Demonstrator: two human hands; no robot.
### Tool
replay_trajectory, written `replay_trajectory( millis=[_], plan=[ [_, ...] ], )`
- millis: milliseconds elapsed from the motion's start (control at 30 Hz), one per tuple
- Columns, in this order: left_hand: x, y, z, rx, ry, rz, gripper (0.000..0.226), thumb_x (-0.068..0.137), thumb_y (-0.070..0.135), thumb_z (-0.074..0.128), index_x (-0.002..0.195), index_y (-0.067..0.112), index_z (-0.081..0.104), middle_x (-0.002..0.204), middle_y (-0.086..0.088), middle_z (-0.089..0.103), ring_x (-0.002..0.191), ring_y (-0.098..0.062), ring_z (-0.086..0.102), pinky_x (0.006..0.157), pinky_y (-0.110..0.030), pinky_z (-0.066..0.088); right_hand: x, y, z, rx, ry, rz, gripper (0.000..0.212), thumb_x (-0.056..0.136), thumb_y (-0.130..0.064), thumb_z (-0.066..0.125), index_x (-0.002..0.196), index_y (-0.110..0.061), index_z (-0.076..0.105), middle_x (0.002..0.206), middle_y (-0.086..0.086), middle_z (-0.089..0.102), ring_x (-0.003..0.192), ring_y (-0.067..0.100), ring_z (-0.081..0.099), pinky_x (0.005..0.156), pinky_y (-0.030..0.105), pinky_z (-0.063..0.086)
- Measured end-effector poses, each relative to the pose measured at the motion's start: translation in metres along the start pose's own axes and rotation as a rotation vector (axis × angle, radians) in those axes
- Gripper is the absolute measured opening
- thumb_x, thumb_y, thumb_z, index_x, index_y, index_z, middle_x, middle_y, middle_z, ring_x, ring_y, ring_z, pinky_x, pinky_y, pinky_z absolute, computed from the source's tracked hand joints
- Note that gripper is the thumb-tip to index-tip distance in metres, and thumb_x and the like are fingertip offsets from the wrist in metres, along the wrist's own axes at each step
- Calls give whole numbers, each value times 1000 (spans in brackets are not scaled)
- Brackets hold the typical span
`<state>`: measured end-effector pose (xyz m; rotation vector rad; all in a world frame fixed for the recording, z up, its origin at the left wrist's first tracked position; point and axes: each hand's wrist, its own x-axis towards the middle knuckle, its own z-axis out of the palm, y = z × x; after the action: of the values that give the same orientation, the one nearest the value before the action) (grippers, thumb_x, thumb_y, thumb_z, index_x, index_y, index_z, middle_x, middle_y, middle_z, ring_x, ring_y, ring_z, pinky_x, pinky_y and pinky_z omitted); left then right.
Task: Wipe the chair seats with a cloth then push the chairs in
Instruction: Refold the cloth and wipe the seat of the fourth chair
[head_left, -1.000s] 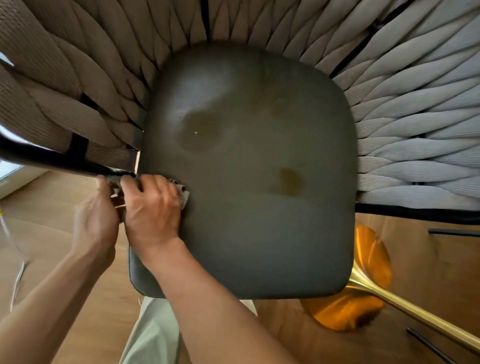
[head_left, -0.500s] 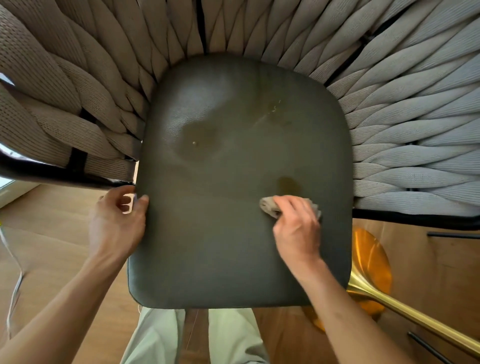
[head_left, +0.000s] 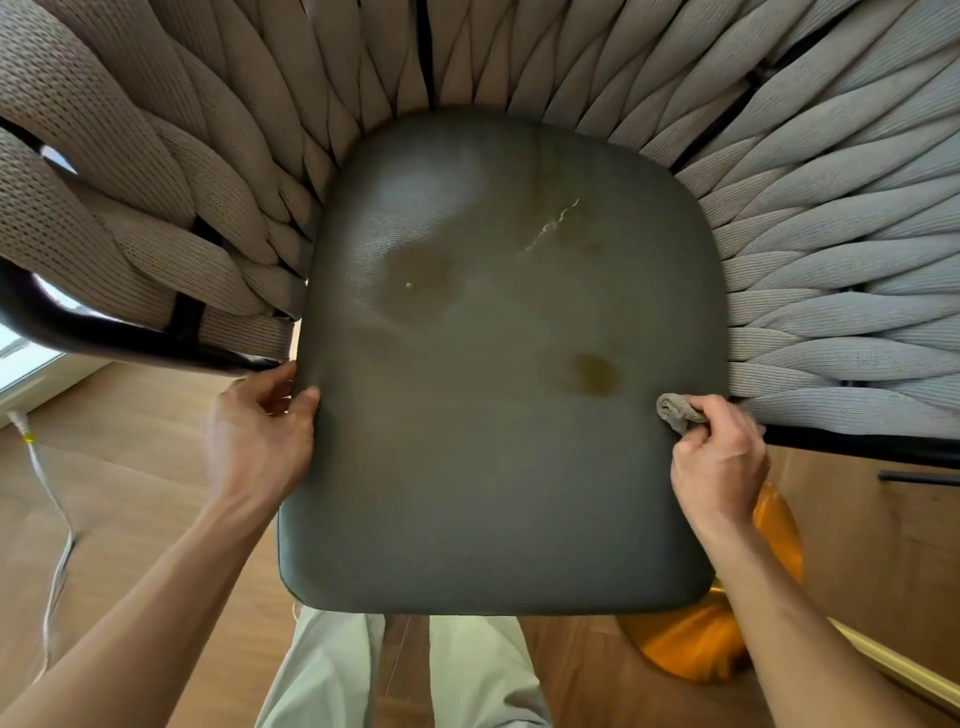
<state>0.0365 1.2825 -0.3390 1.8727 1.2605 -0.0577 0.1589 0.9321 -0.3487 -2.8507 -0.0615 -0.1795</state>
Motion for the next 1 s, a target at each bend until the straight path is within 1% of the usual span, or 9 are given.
replay_trajectory(
  millis=[167, 300, 400, 500, 600, 700, 800, 900, 1000],
  plan=[
    [1, 0, 0, -6, 4, -25, 35, 86, 19, 68, 120, 13, 67, 100, -4, 67, 85, -17, 62, 85, -30, 48, -16, -63, 21, 137, -7, -157, 36, 65, 12, 51, 86, -9, 71, 87, 8, 70, 83, 29, 61, 79, 32, 45],
    [4, 0, -2, -48, -28, -81, 32, 84, 22, 70, 116, 18, 69, 96, -1, 69, 91, -19, 67, 92, -38, 52, -37, -137, 44, 294, -90, -251, 33, 66, -2, 47, 85, -13, 71, 85, 5, 70, 82, 30, 63, 76, 38, 52],
    [8, 0, -3, -114, -37, -136, 27, 87, 38, 64, 106, 22, 72, 91, 2, 70, 94, -21, 66, 93, -39, 51, -55, -198, 57, 397, -155, -297, 30, 70, -6, 48, 87, -14, 72, 84, 4, 70, 79, 29, 62, 72, 36, 51],
    [13, -2, -4, -235, -32, -230, 52, 78, 65, 46, 80, 20, 72, 89, -4, 72, 92, -28, 67, 94, -45, 50, -70, -256, 69, 446, -246, -314, 26, 75, -10, 52, 92, -13, 72, 84, 4, 69, 80, 29, 61, 70, 37, 49],
    [13, -1, -5, -298, -6, -297, 54, 89, 61, 39, 76, 16, 67, 88, -7, 71, 92, -27, 67, 93, -45, 51, -79, -287, 80, 410, -273, -305, 16, 78, -13, 65, 93, -13, 71, 82, 5, 66, 79, 27, 58, 68, 40, 46],
    [12, 1, -3, -294, -16, -265, 52, 94, 56, 36, 82, 16, 68, 89, -6, 71, 92, -25, 66, 94, -44, 50, -74, -286, 81, 368, -263, -377, 15, 80, -15, 60, 91, -12, 70, 82, 6, 65, 80, 28, 57, 69, 39, 43],
    [7, 6, 0, -138, -12, -140, 49, 98, 50, 35, 96, 14, 68, 95, -9, 69, 95, -29, 62, 90, -42, 47, -64, -265, 70, 329, -275, -429, 26, 78, -15, 46, 87, -12, 70, 82, 6, 66, 80, 29, 57, 70, 38, 41],
    [2, 12, 0, -9, -13, -5, 34, 98, 37, 46, 120, 17, 64, 95, -3, 64, 97, -26, 59, 83, -34, 41, -51, -227, 62, 297, -249, -402, 26, 73, -12, 47, 85, -13, 70, 82, 5, 66, 79, 29, 59, 71, 36, 46],
    [3, 13, 0, 89, -7, 53, 35, 94, 34, 54, 126, 21, 61, 92, -2, 66, 98, -29, 61, 84, -35, 43, -35, -174, 52, 260, -194, -354, 31, 70, -8, 47, 89, -12, 72, 85, 5, 68, 80, 29, 62, 73, 35, 51]
  ],
)
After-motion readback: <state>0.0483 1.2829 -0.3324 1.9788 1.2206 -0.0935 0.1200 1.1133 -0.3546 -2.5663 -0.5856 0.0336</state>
